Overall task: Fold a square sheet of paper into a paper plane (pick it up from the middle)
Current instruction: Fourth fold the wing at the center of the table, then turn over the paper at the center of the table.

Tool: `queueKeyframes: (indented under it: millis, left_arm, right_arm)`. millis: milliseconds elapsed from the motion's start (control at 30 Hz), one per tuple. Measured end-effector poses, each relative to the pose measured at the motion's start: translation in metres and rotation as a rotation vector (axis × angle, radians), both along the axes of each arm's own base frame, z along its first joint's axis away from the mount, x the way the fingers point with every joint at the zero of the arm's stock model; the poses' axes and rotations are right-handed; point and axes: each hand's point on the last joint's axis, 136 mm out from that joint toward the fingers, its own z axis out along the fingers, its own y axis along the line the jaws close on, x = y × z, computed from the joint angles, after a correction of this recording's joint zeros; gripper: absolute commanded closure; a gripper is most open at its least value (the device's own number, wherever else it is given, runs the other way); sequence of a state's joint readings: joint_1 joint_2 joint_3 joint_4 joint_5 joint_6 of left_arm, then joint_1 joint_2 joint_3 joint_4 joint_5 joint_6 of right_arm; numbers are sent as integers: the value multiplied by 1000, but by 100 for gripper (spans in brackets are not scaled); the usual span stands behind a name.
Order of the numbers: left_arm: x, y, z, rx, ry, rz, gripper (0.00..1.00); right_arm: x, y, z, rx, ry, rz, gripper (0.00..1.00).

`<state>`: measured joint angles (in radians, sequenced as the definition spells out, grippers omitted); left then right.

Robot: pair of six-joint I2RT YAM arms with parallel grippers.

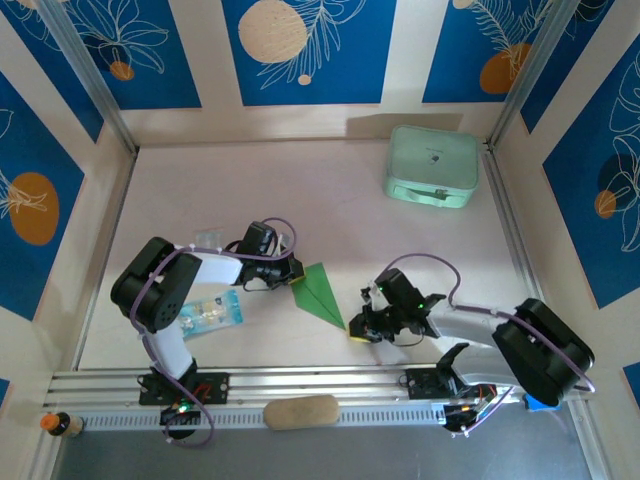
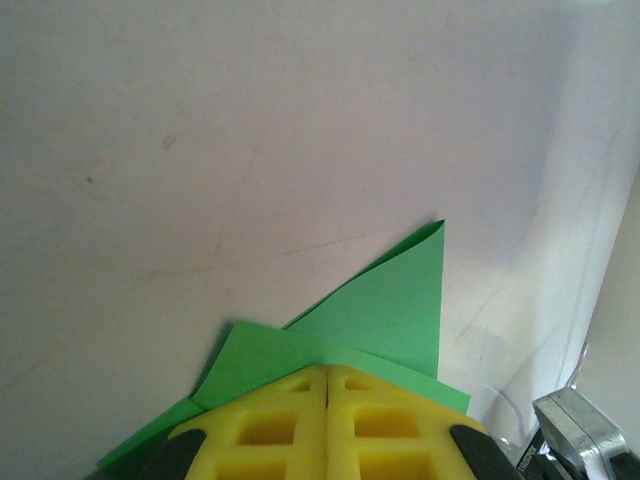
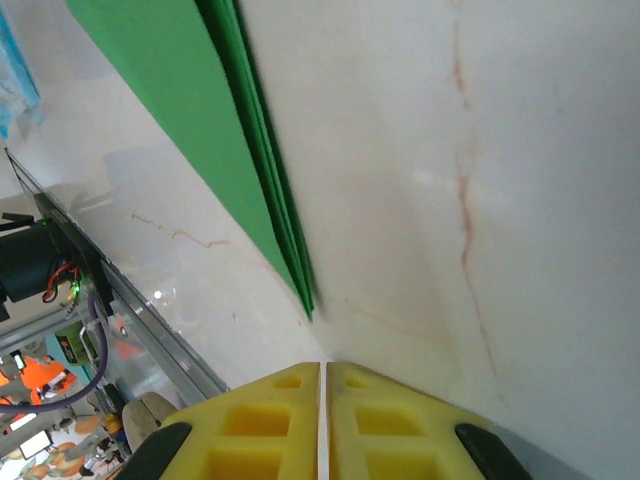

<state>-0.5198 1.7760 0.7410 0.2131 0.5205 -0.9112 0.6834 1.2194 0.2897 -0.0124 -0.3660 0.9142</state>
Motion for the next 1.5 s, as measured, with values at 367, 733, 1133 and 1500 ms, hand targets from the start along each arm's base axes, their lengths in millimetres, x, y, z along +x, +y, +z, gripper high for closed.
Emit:
queueKeyframes:
  millis: [367,733,1133,1500]
  left_arm:
    - [-2,7,0,-3,2,46,100]
    - [-3,8,-1,-9,4,56,100]
    - [-3,8,0,-15,-1,59,100]
    - [-3,8,0,-16,0,61,100]
  right_arm:
    - [31,18,22,-13,25,-100,58]
    - [22,17,5,-72,105,-120,62]
    - [27,22,6,-47,108,-142,62]
    - [46,31,16,23,29,-153,65]
